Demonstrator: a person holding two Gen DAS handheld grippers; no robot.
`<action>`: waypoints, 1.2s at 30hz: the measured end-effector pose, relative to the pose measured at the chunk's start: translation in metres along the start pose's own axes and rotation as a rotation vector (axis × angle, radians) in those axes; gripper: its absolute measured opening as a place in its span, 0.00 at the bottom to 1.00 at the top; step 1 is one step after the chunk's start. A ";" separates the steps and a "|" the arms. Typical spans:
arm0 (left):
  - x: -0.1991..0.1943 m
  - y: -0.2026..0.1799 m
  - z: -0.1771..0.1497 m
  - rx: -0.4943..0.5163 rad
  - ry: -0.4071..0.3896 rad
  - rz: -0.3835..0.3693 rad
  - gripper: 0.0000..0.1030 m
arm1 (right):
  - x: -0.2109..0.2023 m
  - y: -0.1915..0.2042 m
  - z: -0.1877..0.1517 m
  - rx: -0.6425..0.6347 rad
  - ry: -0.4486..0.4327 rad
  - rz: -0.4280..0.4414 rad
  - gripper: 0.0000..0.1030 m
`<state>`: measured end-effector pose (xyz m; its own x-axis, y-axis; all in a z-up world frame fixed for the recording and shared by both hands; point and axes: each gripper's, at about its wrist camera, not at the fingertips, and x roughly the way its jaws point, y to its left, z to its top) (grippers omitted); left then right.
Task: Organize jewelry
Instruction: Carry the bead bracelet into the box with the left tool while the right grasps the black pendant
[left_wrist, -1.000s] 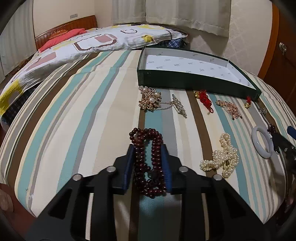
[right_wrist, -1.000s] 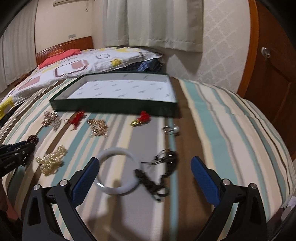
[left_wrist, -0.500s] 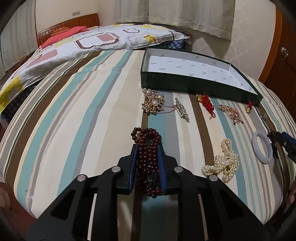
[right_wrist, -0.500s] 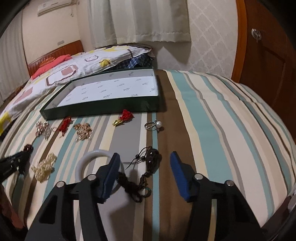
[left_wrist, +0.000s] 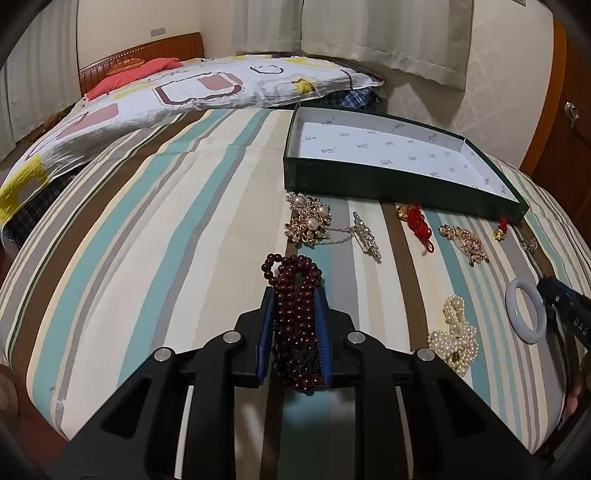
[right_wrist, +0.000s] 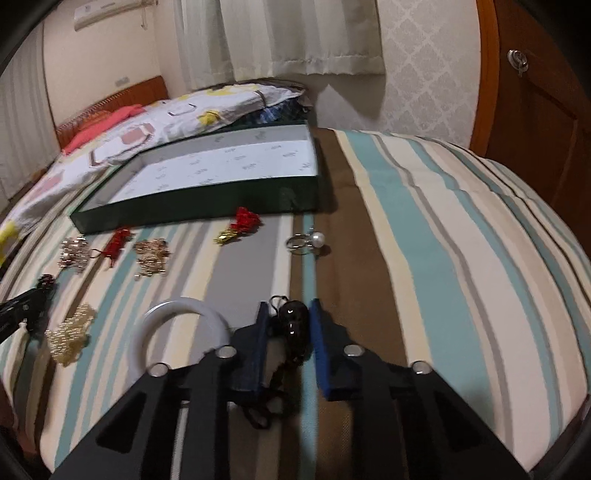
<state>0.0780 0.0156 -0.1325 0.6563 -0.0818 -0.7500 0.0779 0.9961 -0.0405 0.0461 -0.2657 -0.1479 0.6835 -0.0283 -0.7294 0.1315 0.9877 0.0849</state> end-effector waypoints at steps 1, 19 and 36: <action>0.000 0.000 0.000 -0.002 -0.003 0.000 0.20 | 0.000 0.001 -0.001 -0.002 -0.003 -0.001 0.18; -0.041 -0.024 0.060 0.002 -0.200 -0.074 0.20 | -0.035 0.019 0.061 -0.030 -0.185 0.063 0.17; 0.068 -0.067 0.131 0.026 -0.122 -0.078 0.20 | 0.058 0.010 0.127 -0.070 -0.172 0.056 0.17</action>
<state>0.2159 -0.0610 -0.0948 0.7339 -0.1639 -0.6592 0.1509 0.9855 -0.0770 0.1785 -0.2770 -0.1035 0.8017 0.0066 -0.5977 0.0442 0.9966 0.0702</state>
